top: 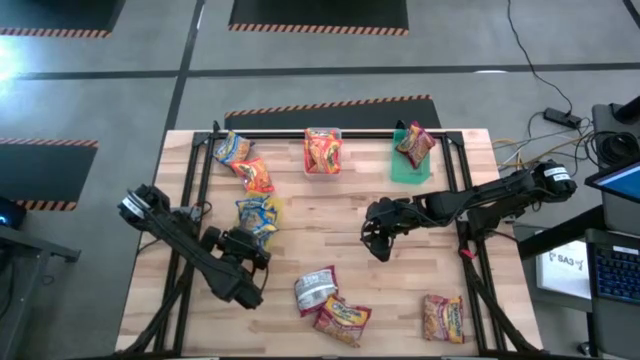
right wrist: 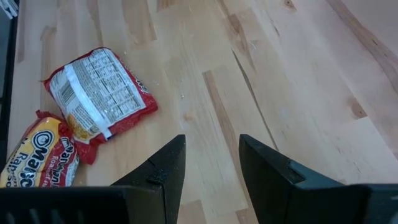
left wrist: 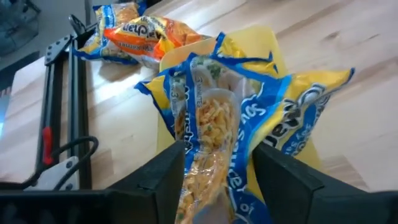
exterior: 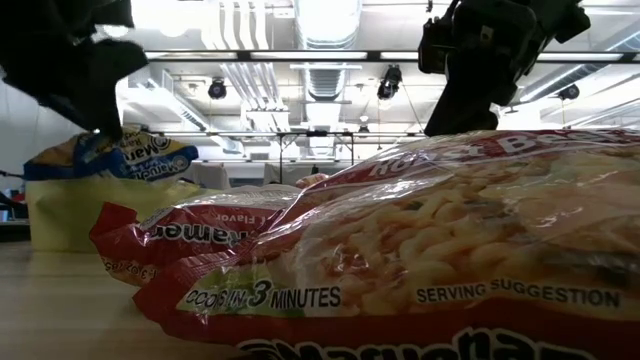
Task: Sort Maruchan noodles
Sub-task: Put the blue noodle pack into the yellow bin, then put the red noodle pack into the green bin
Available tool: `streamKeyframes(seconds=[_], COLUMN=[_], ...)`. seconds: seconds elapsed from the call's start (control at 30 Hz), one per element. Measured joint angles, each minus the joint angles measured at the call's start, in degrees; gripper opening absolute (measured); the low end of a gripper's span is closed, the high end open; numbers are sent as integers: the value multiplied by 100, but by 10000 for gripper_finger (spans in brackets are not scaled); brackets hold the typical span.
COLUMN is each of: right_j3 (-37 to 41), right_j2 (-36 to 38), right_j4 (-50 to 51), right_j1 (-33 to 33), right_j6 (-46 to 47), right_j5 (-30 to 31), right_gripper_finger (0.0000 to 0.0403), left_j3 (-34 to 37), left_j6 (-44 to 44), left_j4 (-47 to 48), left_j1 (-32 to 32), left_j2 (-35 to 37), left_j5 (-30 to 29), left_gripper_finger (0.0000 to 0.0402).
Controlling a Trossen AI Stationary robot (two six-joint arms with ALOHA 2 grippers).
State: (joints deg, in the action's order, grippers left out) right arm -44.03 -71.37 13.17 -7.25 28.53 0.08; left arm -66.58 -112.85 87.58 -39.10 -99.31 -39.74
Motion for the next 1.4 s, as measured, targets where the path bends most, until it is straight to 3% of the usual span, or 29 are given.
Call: streamKeyframes(seconds=[0.33,0.5,0.8,0.97,1.13,1.4], right_j3=[0,0,0,19,24,24], right_j2=[-2,-2,-2,-29,-368,-1008], right_j4=[9,15,16,-13,-156,-1554], right_j1=[0,0,-74,-426,-1050,-1895], right_j6=[-2,103,698,1343,2079,2679], right_j5=[0,-16,-598,-651,-616,-911], right_gripper_finger=[139,139,139,139,139,139], left_j3=[-500,-506,-1006,-1179,-1172,-1170], left_j6=[346,436,2255,3092,3331,3380], left_j4=[240,-184,-1625,-2154,-2316,-2375], left_j1=[-17,-25,-172,-179,-179,-192], left_j2=[44,44,28,22,19,15], left_j5=[-732,-783,-1573,-1677,-1688,-1689], left_gripper_finger=[181,181,181,181,181,181])
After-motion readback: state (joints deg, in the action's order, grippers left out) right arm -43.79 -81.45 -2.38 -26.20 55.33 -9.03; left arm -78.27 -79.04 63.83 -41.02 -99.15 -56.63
